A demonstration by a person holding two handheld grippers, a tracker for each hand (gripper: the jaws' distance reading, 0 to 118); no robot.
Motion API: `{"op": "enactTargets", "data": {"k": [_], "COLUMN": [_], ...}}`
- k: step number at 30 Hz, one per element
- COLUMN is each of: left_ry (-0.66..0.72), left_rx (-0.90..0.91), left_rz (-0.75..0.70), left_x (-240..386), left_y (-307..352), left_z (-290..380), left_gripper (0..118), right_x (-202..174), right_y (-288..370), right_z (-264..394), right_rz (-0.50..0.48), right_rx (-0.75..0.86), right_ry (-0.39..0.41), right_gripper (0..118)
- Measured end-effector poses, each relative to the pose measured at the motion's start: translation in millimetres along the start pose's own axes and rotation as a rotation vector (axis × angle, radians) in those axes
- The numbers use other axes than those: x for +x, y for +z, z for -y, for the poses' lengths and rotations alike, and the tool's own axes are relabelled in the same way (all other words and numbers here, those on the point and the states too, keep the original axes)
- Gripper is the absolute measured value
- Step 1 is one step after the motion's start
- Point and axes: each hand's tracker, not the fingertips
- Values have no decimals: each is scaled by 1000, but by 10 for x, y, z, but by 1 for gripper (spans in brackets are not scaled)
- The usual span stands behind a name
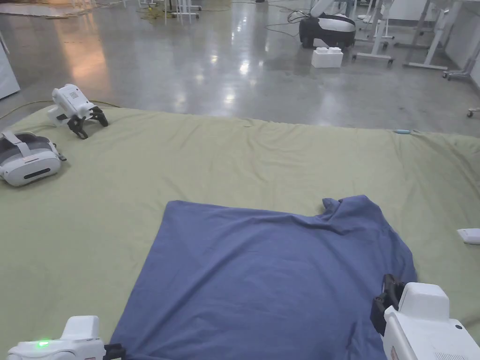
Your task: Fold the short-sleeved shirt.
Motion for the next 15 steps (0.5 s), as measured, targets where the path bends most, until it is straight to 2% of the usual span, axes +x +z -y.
{"op": "enactTargets", "data": {"k": [2,5,6,7,8,9,10,11,15], "left_ry": [-13,-51,-65,-85,-96,-99,-101,-102,-99], "left_rx": [6,8,13,17,13,14,17,21,50], "left_rz": [10,33,47,30,27,30,29,31,40], "left_x": [37,122,141,161,169,168,167,170,140], "left_y": [13,77,83,88,90,105,129,167,284], "left_z": [-2,1,-1,3,5,4,2,-2,-13], "left_gripper": [49,17,6,4,3,2,2,2,2], "right_x": [107,324,406,488,561,667,742,813,1019], "right_y": [21,0,-15,-19,-19,-21,-23,-18,-14], "right_z": [35,111,144,182,217,279,324,382,621], "right_rz": [15,32,35,45,53,55,64,72,24], "right_rx": [-30,-160,-215,-257,-290,-335,-373,-407,-568], "right_ry": [1,20,31,42,50,53,50,35,-8], "right_gripper": [0,1,7,18,38,67,81,84,84]}}
